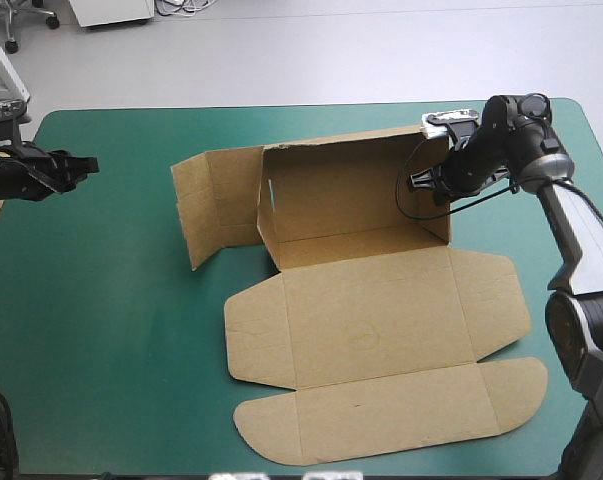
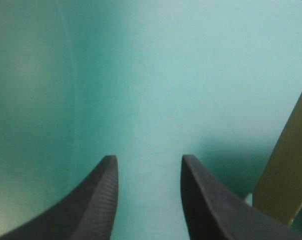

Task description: Fold the box

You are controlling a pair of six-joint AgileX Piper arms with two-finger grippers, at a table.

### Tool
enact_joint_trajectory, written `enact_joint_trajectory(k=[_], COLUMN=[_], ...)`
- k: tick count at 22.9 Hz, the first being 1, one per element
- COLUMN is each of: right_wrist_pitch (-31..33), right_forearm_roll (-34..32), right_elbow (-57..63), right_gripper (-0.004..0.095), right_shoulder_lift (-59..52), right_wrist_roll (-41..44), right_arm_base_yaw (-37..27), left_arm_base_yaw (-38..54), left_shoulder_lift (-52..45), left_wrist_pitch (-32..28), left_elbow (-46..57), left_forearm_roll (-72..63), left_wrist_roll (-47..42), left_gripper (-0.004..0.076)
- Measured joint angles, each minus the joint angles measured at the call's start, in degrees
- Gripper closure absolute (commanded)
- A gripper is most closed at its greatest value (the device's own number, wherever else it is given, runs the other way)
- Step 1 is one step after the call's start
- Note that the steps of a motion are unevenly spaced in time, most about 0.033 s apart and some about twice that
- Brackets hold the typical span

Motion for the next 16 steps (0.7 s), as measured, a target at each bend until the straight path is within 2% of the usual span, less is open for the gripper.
enact_joint_trajectory(k=[4, 5, 12, 16], right_wrist_pitch=[0.0, 0.0, -3.7, -5.2], right_forearm_roll=[1.0, 1.7, 2.7, 2.7], right_elbow=[-0.5, -0.5, -0.6, -0.6], right_gripper=[0.0456, 0.0434, 0.0422, 0.0347], right_shoulder_lift=[0.3, 0.4, 0.4, 0.4], right_wrist_roll=[-1.5, -1.7, -1.7, -1.4], right_arm_base_yaw=[0.0, 0.0, 0.0, 0.0], left_arm_base_yaw=[0.0, 0.0, 0.0, 0.0], left_shoulder_lift=[0.0, 0.0, 0.0, 0.0], left_wrist_pitch=[0.0, 0.0, 0.6, 0.9], left_elbow=[0.0, 0.0, 0.0, 0.0], left_forearm_roll=[0.0, 0.0, 0.0, 0.0], left_wrist_roll=[0.0, 0.0, 0.1, 0.5], left_gripper=[0.0428, 0.0428, 0.0428, 0.0428])
